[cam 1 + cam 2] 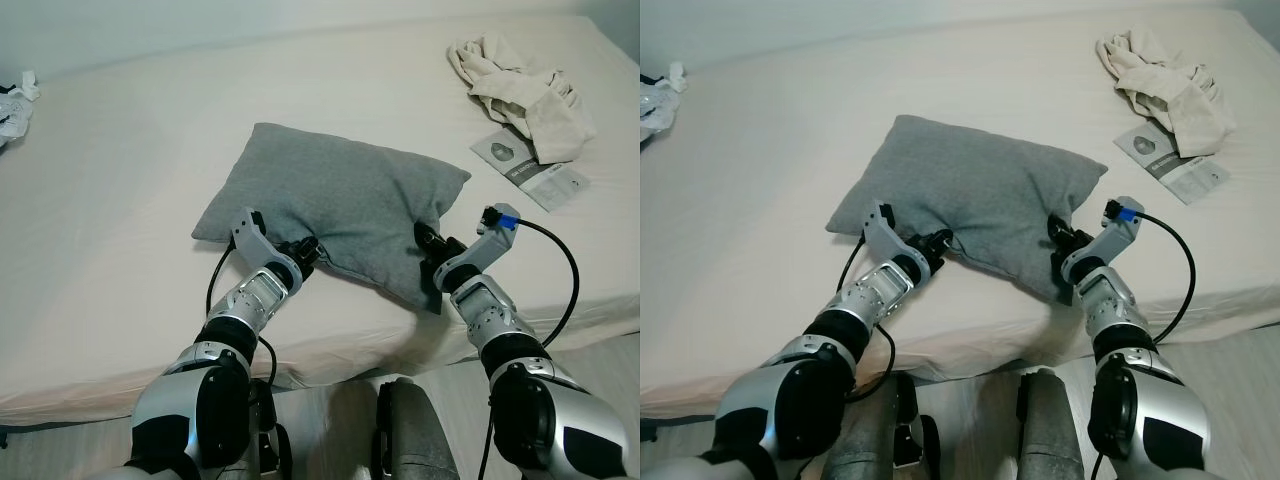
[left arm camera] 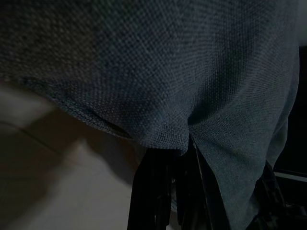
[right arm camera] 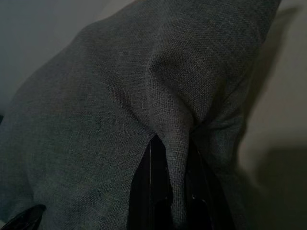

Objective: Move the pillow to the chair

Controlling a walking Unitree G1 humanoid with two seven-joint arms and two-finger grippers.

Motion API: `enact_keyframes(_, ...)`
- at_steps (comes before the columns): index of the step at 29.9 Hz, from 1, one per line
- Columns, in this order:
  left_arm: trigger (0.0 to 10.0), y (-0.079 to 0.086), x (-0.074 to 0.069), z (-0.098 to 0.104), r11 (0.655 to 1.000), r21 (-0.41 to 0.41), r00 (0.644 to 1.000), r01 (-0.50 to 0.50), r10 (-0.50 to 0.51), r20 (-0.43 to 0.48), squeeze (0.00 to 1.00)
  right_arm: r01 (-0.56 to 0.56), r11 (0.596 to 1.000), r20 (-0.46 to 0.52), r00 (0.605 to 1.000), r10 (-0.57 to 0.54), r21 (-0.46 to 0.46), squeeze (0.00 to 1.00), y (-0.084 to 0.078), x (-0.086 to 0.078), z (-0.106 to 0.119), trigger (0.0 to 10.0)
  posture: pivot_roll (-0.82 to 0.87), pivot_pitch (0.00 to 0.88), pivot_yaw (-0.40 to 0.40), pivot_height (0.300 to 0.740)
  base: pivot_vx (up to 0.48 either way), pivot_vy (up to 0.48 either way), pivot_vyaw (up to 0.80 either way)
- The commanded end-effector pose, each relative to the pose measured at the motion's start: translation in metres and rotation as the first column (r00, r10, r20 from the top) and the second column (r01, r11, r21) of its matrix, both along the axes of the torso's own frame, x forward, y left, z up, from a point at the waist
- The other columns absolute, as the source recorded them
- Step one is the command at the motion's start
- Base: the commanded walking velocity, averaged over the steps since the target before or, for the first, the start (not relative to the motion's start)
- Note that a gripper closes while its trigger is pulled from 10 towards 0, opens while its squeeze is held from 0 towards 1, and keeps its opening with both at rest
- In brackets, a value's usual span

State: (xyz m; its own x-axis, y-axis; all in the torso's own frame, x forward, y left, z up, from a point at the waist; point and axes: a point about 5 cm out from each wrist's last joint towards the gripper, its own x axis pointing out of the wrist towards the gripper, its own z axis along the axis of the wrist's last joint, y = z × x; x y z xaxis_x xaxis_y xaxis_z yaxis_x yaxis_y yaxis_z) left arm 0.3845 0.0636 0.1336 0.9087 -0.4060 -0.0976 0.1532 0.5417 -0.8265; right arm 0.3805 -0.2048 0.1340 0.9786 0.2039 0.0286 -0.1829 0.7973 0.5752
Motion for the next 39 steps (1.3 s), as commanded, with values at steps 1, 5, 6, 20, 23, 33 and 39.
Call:
enact_keyframes(1, 0.0, -0.003, -0.002, -0.001, 1.000, -0.010, 1.000, 0.011, -0.011, 0.010, 0.00, -0.055, 0.998, -0.016, 0.998, 0.055, 0.004, 0.00, 0.013, -0.001, -0.007, 0.0, 0.06, 0.371, 0.086, 0.630, 0.000, 0.000, 0.00)
enact_keyframes(5, 0.0, 0.008, 0.004, 0.016, 0.999, 0.032, 0.990, -0.017, 0.013, 0.138, 0.00, -0.115, 0.988, 0.138, 0.982, 0.128, -0.100, 0.00, 0.026, 0.008, 0.025, 0.0, 0.03, 0.312, 0.065, 0.630, 0.000, 0.000, 0.00)
enact_keyframes(6, 0.0, 0.010, 0.005, 0.020, 0.998, 0.051, 0.985, -0.023, 0.014, 0.170, 0.00, -0.121, 0.985, 0.162, 0.977, 0.139, -0.120, 0.00, 0.029, 0.009, 0.030, 0.0, 0.03, 0.288, 0.056, 0.630, 0.000, 0.000, 0.00)
enact_keyframes(20, 10.0, 0.058, -0.013, 0.068, 0.902, 0.297, 0.823, -0.315, 0.103, 0.558, 0.00, 0.099, 0.904, 0.393, 0.916, 0.081, -0.415, 0.00, 0.052, 0.001, 0.064, 10.0, -0.01, 0.097, 0.011, 0.630, 0.000, 0.000, 0.00)
enact_keyframes(23, 10.0, 0.060, -0.017, 0.073, 0.893, 0.288, 0.804, -0.345, 0.123, 0.582, 0.00, 0.099, 0.909, 0.407, 0.910, 0.081, -0.404, 0.00, 0.054, 0.001, 0.067, 10.0, -0.01, 0.084, 0.009, 0.630, 0.000, 0.000, 0.00)
enact_keyframes(33, 10.0, 0.051, -0.034, 0.064, 0.861, 0.391, 0.814, -0.327, 0.047, 0.578, 0.00, 0.122, 0.899, 0.395, 0.917, 0.060, -0.421, 0.00, 0.057, -0.006, 0.058, 10.0, 0.00, 0.084, 0.009, 0.630, 0.000, 0.000, 0.00)
enact_keyframes(39, 10.0, 0.052, -0.036, 0.067, 0.829, 0.439, 0.807, -0.346, 0.024, 0.590, 0.00, 0.120, 0.902, 0.364, 0.930, 0.044, -0.416, 0.00, 0.055, -0.010, 0.051, 10.0, 0.01, 0.087, 0.021, 0.630, 0.000, 0.000, 0.00)
